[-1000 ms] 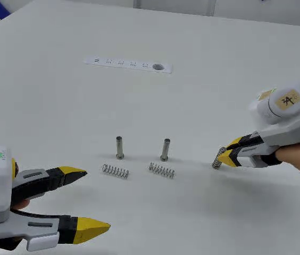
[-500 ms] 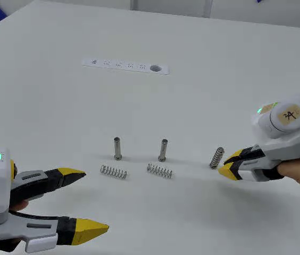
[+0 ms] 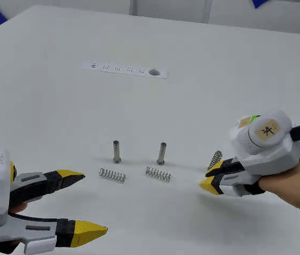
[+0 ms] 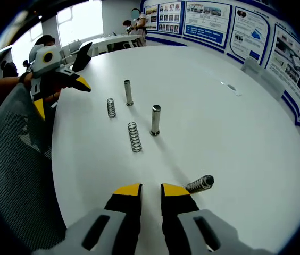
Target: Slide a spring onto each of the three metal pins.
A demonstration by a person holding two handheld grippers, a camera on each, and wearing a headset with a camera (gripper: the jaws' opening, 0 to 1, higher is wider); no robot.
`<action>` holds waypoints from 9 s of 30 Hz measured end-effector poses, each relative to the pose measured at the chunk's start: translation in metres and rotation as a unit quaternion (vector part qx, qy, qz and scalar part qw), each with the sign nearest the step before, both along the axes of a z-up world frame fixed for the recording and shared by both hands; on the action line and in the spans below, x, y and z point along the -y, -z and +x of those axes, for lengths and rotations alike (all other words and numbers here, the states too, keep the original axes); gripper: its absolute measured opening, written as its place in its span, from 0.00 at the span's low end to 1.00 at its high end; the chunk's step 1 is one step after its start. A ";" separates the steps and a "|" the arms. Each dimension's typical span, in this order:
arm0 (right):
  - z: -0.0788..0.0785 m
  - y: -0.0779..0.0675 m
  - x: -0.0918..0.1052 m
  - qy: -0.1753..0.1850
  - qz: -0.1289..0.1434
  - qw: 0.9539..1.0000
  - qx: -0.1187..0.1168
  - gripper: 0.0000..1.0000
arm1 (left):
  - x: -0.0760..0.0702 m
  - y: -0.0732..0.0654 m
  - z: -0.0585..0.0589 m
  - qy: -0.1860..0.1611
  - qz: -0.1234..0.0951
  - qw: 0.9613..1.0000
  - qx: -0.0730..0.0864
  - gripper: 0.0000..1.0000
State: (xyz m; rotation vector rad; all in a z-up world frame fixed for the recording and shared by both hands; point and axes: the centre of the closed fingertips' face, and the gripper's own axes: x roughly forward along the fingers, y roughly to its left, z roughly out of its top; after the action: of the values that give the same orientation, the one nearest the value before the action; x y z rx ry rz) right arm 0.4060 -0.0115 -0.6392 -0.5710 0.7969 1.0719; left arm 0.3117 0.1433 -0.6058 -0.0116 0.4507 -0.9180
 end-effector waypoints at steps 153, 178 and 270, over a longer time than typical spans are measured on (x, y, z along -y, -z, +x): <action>0.046 -0.034 -0.083 -0.067 0.010 0.998 0.018 0.12 | -0.003 0.001 0.002 -0.010 0.000 1.000 -0.003 0.73; 0.038 -0.016 -0.073 -0.058 0.000 0.998 0.005 0.12 | -0.002 0.002 0.001 -0.009 0.002 1.000 -0.003 0.73; -0.018 -0.013 -0.140 -0.157 0.013 0.987 0.028 0.12 | -0.001 0.000 0.000 -0.005 -0.002 1.000 0.000 0.72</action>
State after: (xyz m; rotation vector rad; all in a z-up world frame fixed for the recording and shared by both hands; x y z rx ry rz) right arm 0.3876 0.1285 -0.6266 -0.7182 0.6554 1.3455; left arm 0.3121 0.1441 -0.6059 -0.0167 0.4483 -0.9093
